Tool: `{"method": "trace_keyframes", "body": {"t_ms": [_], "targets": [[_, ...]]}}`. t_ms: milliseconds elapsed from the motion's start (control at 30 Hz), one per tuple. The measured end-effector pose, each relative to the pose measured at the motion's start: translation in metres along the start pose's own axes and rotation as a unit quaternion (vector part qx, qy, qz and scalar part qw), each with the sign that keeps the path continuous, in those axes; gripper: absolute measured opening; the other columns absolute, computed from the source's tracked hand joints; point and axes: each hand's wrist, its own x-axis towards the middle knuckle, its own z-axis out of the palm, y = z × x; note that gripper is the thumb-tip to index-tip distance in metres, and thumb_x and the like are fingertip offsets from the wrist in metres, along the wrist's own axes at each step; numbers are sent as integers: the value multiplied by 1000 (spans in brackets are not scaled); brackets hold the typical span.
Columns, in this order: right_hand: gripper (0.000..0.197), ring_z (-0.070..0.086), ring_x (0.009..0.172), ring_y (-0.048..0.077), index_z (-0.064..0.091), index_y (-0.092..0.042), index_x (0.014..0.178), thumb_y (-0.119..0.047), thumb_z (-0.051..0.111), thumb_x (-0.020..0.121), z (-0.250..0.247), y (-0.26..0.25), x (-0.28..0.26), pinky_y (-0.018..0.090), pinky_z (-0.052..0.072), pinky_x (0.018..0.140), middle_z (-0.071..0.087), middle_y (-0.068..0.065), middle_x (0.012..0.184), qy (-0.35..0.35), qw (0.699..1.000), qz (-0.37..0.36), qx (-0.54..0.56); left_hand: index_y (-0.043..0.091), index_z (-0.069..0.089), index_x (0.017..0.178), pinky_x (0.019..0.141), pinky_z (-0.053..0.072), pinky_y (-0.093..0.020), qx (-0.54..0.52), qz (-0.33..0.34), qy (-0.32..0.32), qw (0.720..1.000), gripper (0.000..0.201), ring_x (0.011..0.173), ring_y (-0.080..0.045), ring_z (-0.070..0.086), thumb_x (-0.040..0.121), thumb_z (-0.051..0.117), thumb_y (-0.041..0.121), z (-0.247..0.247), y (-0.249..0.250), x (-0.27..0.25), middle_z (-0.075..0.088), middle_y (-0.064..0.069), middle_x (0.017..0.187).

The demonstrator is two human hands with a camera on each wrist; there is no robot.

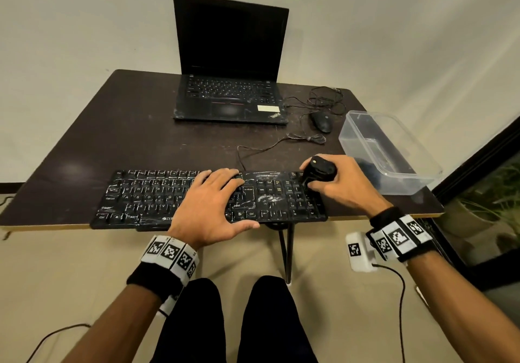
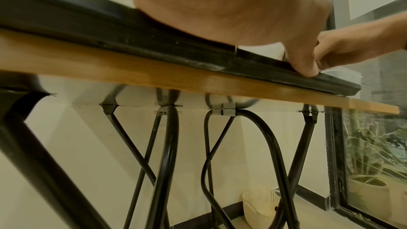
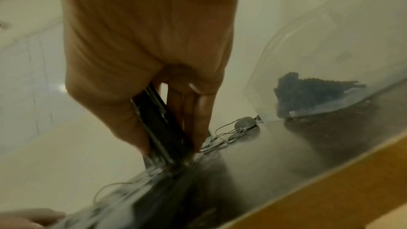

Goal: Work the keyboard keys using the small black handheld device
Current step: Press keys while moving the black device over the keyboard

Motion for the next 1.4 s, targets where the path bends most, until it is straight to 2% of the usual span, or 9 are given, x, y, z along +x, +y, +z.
{"method": "trace_keyframes", "body": {"t_ms": [133, 233, 367, 500, 900, 1033, 1167, 1300, 1400], "targets": [[37, 76, 102, 11, 78, -35, 104, -8, 82, 79, -2, 0, 8, 45, 61, 100, 81, -11, 99, 56, 998, 20, -15, 15, 63, 140, 125, 30, -52, 5, 0, -3, 1000, 105, 144, -25, 50, 77, 46, 97, 0, 1, 0, 56, -4, 153], [33, 76, 99, 9, 78, -34, 104, -13, 81, 80, 2, -3, 5, 42, 62, 97, 81, -13, 97, 4, 1000, -14, -23, 17, 61, 143, 127, 27, -50, 5, -2, -16, 1000, 108, 147, -23, 47, 77, 42, 100, -1, 1, 0, 54, -2, 156], [33, 75, 101, 13, 78, -30, 107, -8, 83, 83, -4, -4, 13, 43, 61, 99, 80, -10, 99, 36, 999, 13, -24, 23, 53, 152, 131, 18, -44, -10, 14, -38, 999, 105, 153, -18, 38, 78, 46, 97, -8, -7, 0, 44, 4, 164], [33, 76, 101, 8, 79, -30, 108, -12, 84, 81, 2, -8, 15, 39, 62, 98, 81, -11, 101, -6, 999, -22, -25, 21, 53, 152, 128, 20, -37, -10, 33, -34, 999, 104, 152, -17, 40, 80, 48, 96, -13, -19, -4, 44, 4, 164], [30, 76, 96, 11, 78, -35, 104, -30, 80, 75, 11, -16, 34, 48, 62, 94, 80, -12, 97, 13, 999, -1, -29, 21, 51, 154, 130, 17, -47, 8, 29, -38, 999, 103, 154, -17, 37, 82, 45, 95, -12, -16, -6, 43, 4, 165], [33, 76, 98, 11, 79, -31, 107, -12, 84, 81, 17, -20, 27, 41, 62, 94, 81, -9, 100, -29, 998, -42, -31, 23, 48, 156, 130, 16, -52, 11, 22, -51, 998, 104, 156, -16, 34, 82, 40, 97, -11, -17, -6, 39, 6, 167], [28, 76, 94, 13, 78, -27, 105, -25, 83, 77, 12, -18, 36, 48, 62, 92, 80, -9, 97, 18, 999, 4, -43, 23, 50, 155, 129, 16, -52, 8, 22, -46, 999, 104, 155, -16, 35, 81, 42, 96, -10, -16, -6, 41, 7, 167], [29, 76, 91, 12, 78, -28, 104, -16, 83, 79, 22, -25, 31, 41, 63, 88, 80, -8, 96, -25, 998, -42, -44, 23, 52, 153, 128, 20, -54, -4, 23, -40, 999, 102, 154, -16, 38, 81, 44, 96, -10, -17, -6, 43, 7, 165], [24, 75, 88, 16, 77, -23, 100, -19, 86, 78, 17, -23, 43, 44, 62, 87, 79, -6, 92, 31, 997, 11, -75, 24, 51, 154, 129, 19, -54, 2, 21, -41, 999, 103, 155, -15, 36, 81, 43, 96, -9, -17, -6, 41, 7, 166]]}}
